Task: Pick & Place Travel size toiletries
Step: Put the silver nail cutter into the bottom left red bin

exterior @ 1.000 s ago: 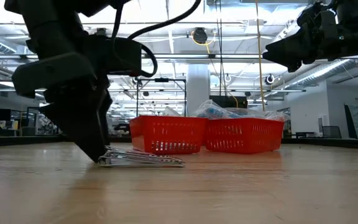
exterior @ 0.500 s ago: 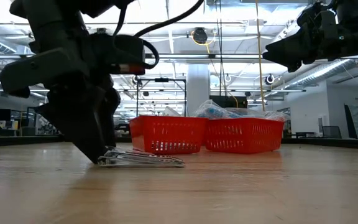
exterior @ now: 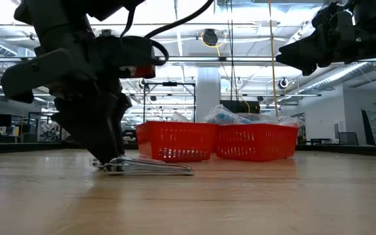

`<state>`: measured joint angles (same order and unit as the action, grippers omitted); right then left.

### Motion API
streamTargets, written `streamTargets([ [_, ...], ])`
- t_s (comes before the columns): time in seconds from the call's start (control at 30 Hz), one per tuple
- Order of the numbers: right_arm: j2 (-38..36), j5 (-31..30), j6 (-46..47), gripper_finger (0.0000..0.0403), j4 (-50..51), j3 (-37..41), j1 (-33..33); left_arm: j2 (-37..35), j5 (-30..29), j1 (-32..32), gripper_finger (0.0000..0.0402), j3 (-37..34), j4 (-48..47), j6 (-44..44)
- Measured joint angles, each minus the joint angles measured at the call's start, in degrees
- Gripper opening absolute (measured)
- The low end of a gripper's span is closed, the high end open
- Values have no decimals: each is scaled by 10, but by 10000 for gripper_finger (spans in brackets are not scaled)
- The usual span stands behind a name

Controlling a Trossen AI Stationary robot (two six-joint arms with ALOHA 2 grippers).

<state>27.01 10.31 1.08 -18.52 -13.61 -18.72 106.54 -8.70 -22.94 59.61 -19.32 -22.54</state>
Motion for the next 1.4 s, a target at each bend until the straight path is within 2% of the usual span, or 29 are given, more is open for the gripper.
streamTargets([
  [0.1, 0, 0, 0, 187, 0, 0, 0, 0, 9, 0, 33, 0, -9, 4],
  [0.43, 0, 0, 0, 187, 1, 0, 0, -4, -1, -9, 43, 8, -18, 4],
  [0.8, 0, 0, 0, 187, 1, 0, 0, -4, -3, -9, 35, 9, -15, -3],
  [0.93, 0, 0, 0, 187, 1, 0, 0, -24, -6, -9, 35, 9, 5, -4],
  [1.23, 6, -1, 0, 187, 1, 0, 0, -113, -87, -21, 35, 10, 61, 98],
  [1.4, 8, -2, 0, 187, 0, 0, 0, -130, -167, -5, 39, 10, 43, 101],
])
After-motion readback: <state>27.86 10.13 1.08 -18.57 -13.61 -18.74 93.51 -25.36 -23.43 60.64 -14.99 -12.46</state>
